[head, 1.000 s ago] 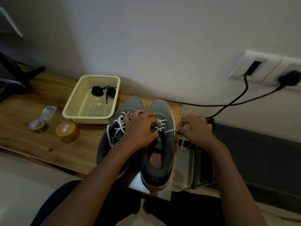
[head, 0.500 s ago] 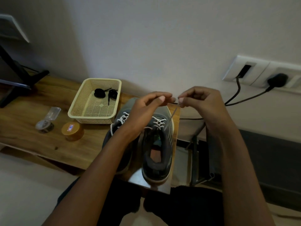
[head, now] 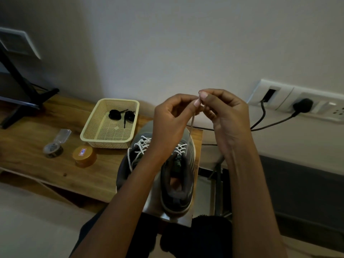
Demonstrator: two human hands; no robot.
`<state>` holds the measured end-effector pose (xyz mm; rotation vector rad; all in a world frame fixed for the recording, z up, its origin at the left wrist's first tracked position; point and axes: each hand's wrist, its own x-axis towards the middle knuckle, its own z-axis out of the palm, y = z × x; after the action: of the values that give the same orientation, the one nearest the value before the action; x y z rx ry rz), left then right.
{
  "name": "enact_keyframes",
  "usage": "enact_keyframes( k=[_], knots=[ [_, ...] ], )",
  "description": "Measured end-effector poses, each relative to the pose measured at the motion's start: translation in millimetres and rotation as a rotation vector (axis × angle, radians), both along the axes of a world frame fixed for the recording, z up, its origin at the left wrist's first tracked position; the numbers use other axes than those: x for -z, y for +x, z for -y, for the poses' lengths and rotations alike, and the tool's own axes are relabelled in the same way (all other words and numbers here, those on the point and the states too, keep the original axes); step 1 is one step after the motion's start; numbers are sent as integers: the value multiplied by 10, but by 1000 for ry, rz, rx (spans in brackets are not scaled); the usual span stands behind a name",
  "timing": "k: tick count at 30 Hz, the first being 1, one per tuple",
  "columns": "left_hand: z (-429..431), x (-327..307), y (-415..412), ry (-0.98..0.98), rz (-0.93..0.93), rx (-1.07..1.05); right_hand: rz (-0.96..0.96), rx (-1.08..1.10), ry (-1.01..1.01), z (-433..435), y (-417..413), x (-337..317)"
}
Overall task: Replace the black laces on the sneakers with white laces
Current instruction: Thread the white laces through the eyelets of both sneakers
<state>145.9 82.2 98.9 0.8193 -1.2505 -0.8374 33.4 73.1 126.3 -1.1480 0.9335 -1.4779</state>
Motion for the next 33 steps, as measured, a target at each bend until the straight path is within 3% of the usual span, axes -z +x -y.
enact_keyframes(
  k=[9, 15, 17, 21, 26, 33],
  knots=[
    [18, 48, 36, 47, 87, -60, -58, 5, 34, 15, 19, 71],
    [30, 373, 281, 452, 739, -302, 138, 140, 142, 18, 33, 146],
    [-86, 469, 322, 521, 897, -309, -23, 175, 175, -30, 50, 274],
    [-305, 624, 275, 605, 1011, -210, -381, 188, 296, -113, 76, 599],
    [-332, 801, 250, 558, 1005, -251, -608, 155, 321, -113, 108, 900],
    [-236, 873, 242, 591, 1086, -221, -900, 137, 168, -132, 167, 1175]
  ],
)
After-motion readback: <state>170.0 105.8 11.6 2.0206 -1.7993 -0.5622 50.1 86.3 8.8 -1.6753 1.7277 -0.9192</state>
